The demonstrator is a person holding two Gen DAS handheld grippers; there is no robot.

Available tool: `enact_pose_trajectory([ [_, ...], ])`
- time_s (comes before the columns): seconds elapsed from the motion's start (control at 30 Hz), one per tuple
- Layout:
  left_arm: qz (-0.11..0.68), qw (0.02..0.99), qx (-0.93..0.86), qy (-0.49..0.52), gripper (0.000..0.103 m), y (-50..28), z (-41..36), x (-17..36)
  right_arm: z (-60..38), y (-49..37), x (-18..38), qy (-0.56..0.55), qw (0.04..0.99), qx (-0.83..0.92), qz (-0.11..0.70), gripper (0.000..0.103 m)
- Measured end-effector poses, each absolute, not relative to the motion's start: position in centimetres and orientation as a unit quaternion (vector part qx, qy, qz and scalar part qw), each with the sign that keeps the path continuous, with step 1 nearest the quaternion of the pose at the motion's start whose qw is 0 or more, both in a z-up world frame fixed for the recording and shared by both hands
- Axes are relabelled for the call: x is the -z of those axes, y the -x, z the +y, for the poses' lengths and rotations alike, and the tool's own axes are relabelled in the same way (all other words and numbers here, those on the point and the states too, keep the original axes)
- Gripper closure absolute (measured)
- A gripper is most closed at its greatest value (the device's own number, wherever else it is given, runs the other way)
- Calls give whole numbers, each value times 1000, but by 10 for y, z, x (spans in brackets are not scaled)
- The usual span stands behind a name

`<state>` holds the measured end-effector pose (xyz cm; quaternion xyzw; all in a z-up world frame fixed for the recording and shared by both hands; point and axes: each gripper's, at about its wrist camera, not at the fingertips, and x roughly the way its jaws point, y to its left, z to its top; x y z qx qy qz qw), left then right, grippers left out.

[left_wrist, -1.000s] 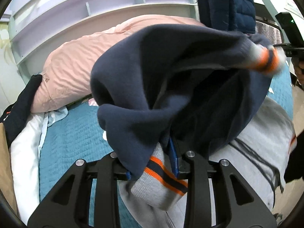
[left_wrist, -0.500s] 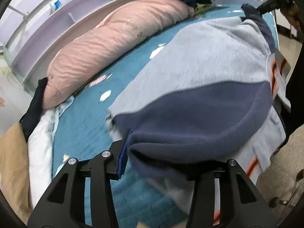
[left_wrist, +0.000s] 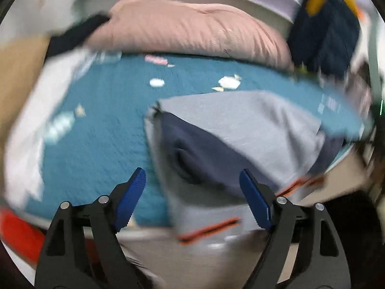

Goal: Fold large clothes

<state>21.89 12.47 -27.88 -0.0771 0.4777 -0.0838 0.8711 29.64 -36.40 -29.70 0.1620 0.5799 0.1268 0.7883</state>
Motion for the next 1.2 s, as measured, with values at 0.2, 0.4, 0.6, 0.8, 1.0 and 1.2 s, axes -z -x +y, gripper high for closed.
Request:
enact_pose_trajectory([
  [0.2, 509, 833, 35, 214, 17, -215, 129, 297, -382, -260, 319, -352, 751, -50, 557, 48],
  [0.4, 497, 824, 9, 271, 16, -226, 127, 291, -368, -228, 323, -515, 709, -58, 479, 48],
  [0.6, 523, 797, -4, 304, 15, -255, 116, 312, -362, -240, 343, -590, 663, -22, 460, 45],
  [0.8, 547, 772, -33, 323, 30, -273, 120, 329, -357, -263, 354, -579, 679, -22, 450, 57],
  [1.0, 568, 773, 0, 283, 93, -274, 124, 315, -356, -272, 337, -529, 693, -39, 489, 100],
  [1.2, 554, 771, 19, 313, 95, -259, 141, 284, -357, -267, 304, -481, 708, -43, 515, 99],
])
